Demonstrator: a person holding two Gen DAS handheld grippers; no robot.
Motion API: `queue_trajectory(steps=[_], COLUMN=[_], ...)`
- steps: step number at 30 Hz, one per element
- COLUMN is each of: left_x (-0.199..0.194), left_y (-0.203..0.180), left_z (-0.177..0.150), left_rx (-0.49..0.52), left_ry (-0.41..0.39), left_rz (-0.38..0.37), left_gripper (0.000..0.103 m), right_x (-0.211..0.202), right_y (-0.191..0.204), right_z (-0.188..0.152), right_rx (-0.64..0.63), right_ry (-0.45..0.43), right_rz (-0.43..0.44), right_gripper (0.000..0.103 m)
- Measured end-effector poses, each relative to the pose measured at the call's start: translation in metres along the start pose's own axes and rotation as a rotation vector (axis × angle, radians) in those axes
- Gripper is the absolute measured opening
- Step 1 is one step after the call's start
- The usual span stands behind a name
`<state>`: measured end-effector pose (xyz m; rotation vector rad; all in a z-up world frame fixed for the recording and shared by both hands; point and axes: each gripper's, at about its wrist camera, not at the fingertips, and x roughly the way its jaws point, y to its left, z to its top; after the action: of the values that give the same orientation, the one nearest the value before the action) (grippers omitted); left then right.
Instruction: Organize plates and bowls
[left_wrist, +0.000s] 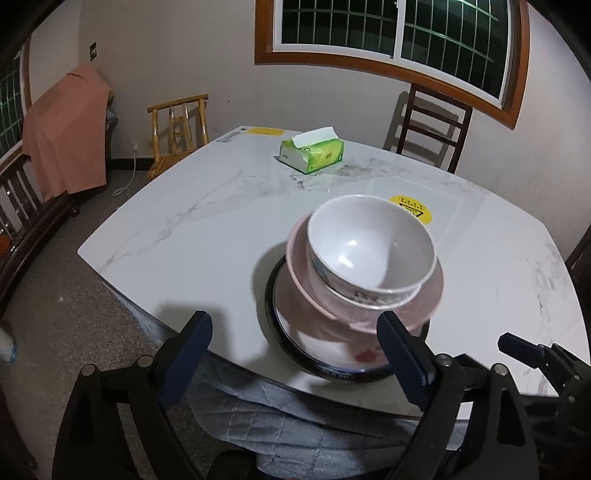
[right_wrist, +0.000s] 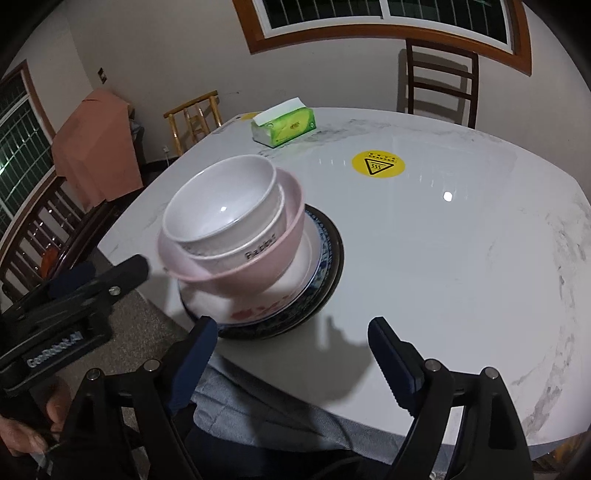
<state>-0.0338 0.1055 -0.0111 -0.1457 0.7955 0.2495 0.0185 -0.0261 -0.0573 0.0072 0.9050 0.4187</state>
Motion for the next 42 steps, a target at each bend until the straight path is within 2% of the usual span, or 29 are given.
queue_trajectory(steps=[5,11,38,42], left_x=[-0.001,0.000,0.001,0.002], left_y=[-0.011,-0.019,-0.027,-0.025], left_z=[-0.006,-0.013,-0.017,-0.017], left_rx=[0.003,0.032,0.057,0.040], left_ry=[0.004,0.018,0.037,0.051], left_rz=[0.021,0.034,-0.009,-0.035], left_gripper=[0.096,0.096,0.096,0.096], right_x=[-0.007,-0.003,0.007,0.008], right_y=[0.002,0.000,0.003,0.004], right_z=[-0.007,-0.009,-0.016,-0.016], right_rx=[-0.025,-0.027,-0.034,-0.038], right_ry=[-0.027,-0.012,0.030,0.031], right_rz=[-0.024,-0.016,-0.014,-0.019], right_gripper=[0.086,0.086,0.086,0.086])
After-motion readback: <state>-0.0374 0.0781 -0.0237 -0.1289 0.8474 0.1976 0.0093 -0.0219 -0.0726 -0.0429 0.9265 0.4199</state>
